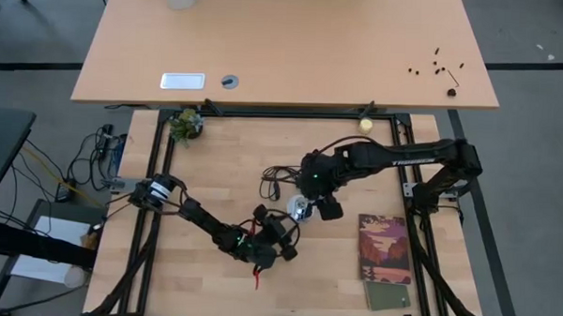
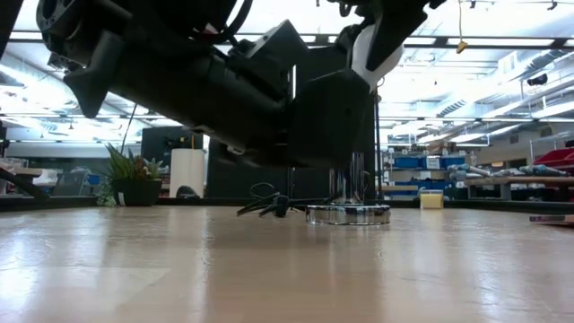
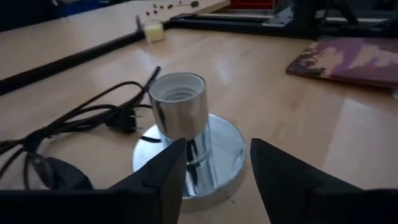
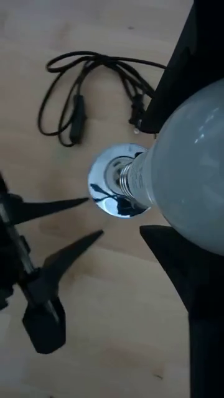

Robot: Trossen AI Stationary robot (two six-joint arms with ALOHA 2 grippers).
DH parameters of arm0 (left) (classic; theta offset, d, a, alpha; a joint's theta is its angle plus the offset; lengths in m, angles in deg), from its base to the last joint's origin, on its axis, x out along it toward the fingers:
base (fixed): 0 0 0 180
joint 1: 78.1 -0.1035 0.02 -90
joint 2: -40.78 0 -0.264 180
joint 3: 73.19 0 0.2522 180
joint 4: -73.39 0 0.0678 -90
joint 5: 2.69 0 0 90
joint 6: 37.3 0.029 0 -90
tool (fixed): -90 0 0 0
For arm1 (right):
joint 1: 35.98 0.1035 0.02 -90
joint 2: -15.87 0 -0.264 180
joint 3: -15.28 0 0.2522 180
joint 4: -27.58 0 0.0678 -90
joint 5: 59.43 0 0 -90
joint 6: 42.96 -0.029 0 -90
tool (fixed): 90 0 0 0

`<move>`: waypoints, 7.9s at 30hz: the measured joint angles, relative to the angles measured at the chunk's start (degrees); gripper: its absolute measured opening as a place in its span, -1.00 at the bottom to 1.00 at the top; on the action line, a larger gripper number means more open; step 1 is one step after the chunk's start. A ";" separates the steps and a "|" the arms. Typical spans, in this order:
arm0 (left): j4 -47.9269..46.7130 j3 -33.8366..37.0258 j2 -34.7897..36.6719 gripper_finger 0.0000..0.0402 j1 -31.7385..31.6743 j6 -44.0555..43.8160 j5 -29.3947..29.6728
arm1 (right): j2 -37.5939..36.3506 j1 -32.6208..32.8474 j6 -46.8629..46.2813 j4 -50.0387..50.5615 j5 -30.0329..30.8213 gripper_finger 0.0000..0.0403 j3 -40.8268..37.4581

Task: Screw lightbulb
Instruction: Insert the white lightbulb into the silver lamp

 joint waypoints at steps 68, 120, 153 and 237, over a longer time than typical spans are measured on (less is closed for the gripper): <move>30.82 8.63 -4.35 0.26 -12.09 16.76 -22.24 | 16.34 -2.58 15.97 10.12 -4.17 0.31 10.86; 31.10 8.66 -4.28 -0.08 -13.81 11.07 -20.73 | 20.24 -0.50 -25.48 4.13 5.71 0.29 9.16; 30.49 8.66 -4.11 -0.08 -14.08 9.54 -19.52 | 17.83 -1.04 -51.28 1.76 10.71 0.57 8.79; 28.01 8.66 -4.24 -0.08 -13.88 9.98 -19.43 | 16.30 -1.01 37.00 3.79 2.16 0.30 8.57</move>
